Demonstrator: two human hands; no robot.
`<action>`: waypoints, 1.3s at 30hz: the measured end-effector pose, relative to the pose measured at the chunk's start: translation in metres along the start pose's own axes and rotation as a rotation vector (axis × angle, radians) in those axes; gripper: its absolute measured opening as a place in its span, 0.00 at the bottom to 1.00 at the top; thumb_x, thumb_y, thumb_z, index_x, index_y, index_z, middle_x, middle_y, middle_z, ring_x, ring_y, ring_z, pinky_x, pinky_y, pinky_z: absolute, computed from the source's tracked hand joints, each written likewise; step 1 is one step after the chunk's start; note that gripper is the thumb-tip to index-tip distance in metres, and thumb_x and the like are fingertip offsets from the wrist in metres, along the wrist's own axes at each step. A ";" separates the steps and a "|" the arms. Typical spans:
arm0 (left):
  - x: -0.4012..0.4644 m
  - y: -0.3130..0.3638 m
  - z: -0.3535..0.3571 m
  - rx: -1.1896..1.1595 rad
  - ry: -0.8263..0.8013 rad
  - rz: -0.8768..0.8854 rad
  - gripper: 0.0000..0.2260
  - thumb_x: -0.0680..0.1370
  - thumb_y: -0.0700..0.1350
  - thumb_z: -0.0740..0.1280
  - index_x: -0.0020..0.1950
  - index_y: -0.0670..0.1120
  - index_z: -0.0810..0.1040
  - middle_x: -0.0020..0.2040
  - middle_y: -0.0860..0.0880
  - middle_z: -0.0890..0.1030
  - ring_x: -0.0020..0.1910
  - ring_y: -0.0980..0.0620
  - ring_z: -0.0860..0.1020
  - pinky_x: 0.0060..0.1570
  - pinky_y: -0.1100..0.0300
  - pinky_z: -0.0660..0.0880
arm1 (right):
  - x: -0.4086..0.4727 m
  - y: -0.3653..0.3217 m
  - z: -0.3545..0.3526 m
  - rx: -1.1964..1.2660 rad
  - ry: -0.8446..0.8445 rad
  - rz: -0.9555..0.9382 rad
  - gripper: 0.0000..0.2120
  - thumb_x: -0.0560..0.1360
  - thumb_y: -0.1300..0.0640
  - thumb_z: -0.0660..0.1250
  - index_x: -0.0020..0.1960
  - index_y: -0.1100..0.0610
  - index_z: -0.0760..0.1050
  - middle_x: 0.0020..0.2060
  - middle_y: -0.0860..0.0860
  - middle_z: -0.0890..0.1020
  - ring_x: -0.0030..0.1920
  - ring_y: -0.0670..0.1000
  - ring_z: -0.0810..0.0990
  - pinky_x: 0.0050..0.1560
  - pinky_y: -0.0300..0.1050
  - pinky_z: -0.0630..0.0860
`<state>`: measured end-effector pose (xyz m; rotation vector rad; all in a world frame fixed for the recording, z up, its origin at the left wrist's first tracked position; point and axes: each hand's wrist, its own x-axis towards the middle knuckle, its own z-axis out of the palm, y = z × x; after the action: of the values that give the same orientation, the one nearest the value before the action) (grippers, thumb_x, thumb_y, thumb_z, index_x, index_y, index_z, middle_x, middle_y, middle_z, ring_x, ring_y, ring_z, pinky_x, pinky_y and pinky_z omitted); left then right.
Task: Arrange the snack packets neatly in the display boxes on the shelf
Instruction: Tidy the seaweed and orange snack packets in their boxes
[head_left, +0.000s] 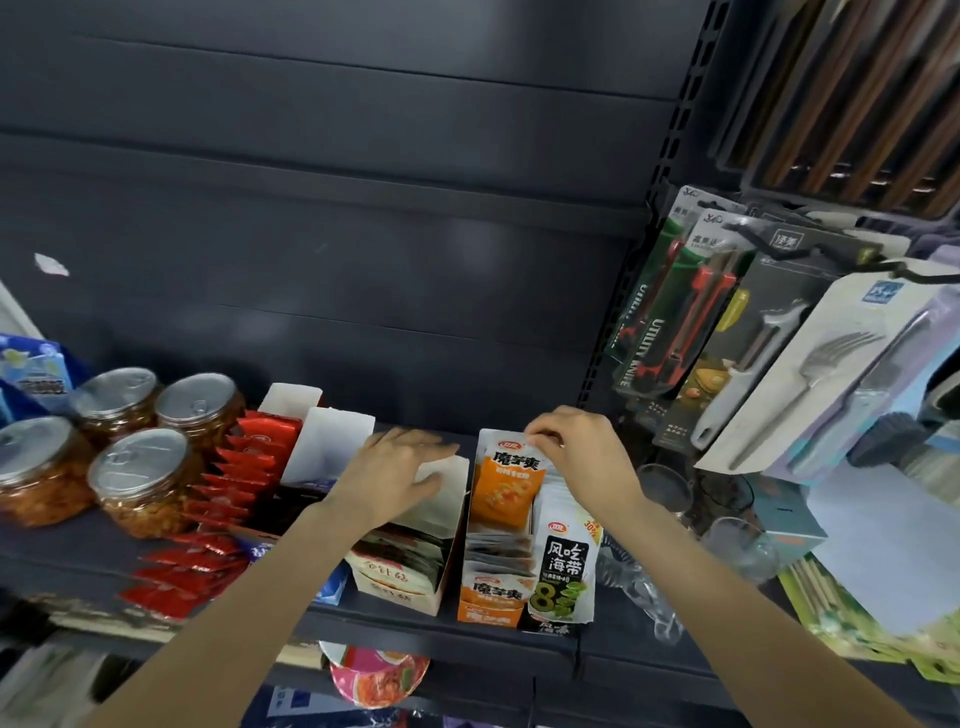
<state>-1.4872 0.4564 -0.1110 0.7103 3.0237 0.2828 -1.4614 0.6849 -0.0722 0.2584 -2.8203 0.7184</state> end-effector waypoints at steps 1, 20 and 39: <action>0.001 -0.002 0.001 -0.020 -0.019 0.001 0.22 0.80 0.52 0.59 0.74 0.59 0.61 0.74 0.57 0.64 0.72 0.54 0.61 0.70 0.58 0.56 | 0.003 0.000 0.004 -0.020 -0.032 0.008 0.08 0.78 0.57 0.64 0.52 0.55 0.81 0.46 0.50 0.80 0.46 0.49 0.79 0.47 0.47 0.77; 0.003 -0.009 -0.001 -0.115 -0.072 0.025 0.23 0.80 0.52 0.60 0.74 0.60 0.60 0.74 0.57 0.63 0.72 0.54 0.60 0.70 0.58 0.58 | 0.048 0.017 0.060 -0.228 -0.083 0.079 0.09 0.76 0.62 0.65 0.56 0.59 0.76 0.53 0.54 0.75 0.56 0.53 0.73 0.49 0.47 0.75; -0.014 0.020 0.005 -0.017 -0.085 -0.085 0.32 0.78 0.58 0.62 0.77 0.54 0.51 0.79 0.51 0.49 0.77 0.49 0.49 0.74 0.53 0.49 | -0.030 -0.004 0.028 0.141 -0.506 0.059 0.14 0.72 0.55 0.72 0.57 0.56 0.80 0.51 0.52 0.83 0.49 0.45 0.81 0.53 0.31 0.74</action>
<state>-1.4653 0.4687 -0.1123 0.5758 2.9579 0.2679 -1.4368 0.6715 -0.1020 0.4360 -3.2634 0.9873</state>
